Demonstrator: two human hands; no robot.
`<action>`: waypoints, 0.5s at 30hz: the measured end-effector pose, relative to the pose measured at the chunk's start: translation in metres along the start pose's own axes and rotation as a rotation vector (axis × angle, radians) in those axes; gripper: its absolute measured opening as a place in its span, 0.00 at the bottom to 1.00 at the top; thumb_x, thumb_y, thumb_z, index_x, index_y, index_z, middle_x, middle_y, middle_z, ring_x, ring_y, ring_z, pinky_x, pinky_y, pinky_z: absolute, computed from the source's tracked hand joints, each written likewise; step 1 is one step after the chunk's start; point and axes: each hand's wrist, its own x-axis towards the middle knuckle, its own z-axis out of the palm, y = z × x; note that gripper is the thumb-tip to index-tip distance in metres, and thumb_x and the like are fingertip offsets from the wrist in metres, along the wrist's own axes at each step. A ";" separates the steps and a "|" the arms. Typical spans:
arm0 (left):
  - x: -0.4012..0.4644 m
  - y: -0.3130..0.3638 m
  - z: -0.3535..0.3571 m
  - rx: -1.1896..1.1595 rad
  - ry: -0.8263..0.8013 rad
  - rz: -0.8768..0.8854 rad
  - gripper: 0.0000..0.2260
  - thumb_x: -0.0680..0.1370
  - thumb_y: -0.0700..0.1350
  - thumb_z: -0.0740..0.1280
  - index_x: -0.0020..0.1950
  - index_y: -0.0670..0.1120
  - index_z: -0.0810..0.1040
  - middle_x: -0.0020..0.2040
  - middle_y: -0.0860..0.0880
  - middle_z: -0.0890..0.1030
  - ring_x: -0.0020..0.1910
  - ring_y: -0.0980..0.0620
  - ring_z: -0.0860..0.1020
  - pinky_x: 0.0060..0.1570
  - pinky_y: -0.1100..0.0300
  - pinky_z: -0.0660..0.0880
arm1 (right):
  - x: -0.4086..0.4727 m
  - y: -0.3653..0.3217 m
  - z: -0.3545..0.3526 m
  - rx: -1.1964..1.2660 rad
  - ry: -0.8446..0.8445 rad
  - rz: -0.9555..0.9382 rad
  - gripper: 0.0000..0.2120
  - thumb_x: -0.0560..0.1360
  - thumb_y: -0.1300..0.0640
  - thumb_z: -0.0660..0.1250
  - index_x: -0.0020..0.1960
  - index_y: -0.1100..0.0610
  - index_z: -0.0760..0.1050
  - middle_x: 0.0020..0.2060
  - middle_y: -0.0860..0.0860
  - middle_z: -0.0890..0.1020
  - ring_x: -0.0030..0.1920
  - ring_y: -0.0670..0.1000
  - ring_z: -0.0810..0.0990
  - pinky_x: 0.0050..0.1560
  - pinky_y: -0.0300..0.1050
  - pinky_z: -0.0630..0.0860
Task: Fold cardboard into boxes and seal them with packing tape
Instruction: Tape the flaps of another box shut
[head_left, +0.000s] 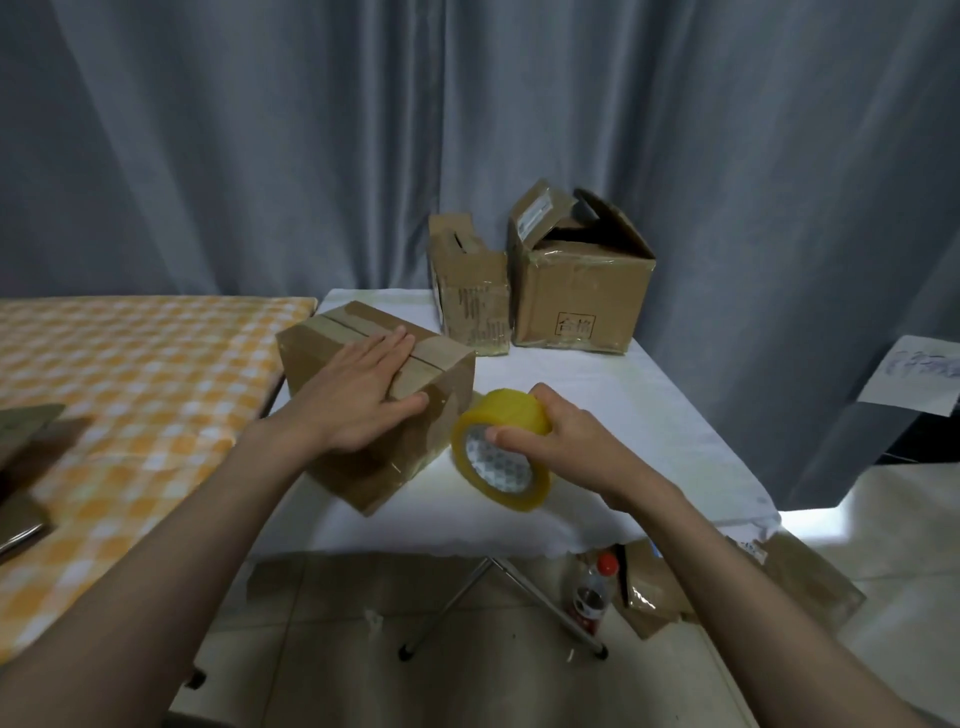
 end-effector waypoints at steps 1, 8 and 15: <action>-0.001 -0.002 -0.002 -0.014 -0.003 0.004 0.36 0.80 0.65 0.54 0.82 0.51 0.45 0.82 0.53 0.44 0.80 0.55 0.45 0.77 0.57 0.42 | 0.001 0.001 0.003 0.012 0.000 0.002 0.24 0.71 0.35 0.72 0.56 0.50 0.70 0.52 0.49 0.81 0.52 0.49 0.81 0.52 0.52 0.81; -0.006 0.012 -0.020 0.017 0.126 -0.029 0.49 0.64 0.72 0.48 0.80 0.47 0.61 0.74 0.49 0.63 0.71 0.48 0.60 0.72 0.53 0.59 | 0.012 0.004 -0.008 0.228 -0.085 0.122 0.32 0.78 0.28 0.50 0.56 0.51 0.79 0.47 0.43 0.82 0.47 0.43 0.81 0.46 0.41 0.81; 0.002 0.035 -0.018 -0.029 0.134 -0.222 0.44 0.71 0.73 0.40 0.75 0.48 0.70 0.74 0.47 0.67 0.71 0.43 0.64 0.70 0.46 0.62 | 0.042 0.038 -0.036 -0.278 0.260 0.138 0.09 0.80 0.56 0.64 0.50 0.54 0.82 0.46 0.52 0.83 0.46 0.51 0.78 0.45 0.42 0.72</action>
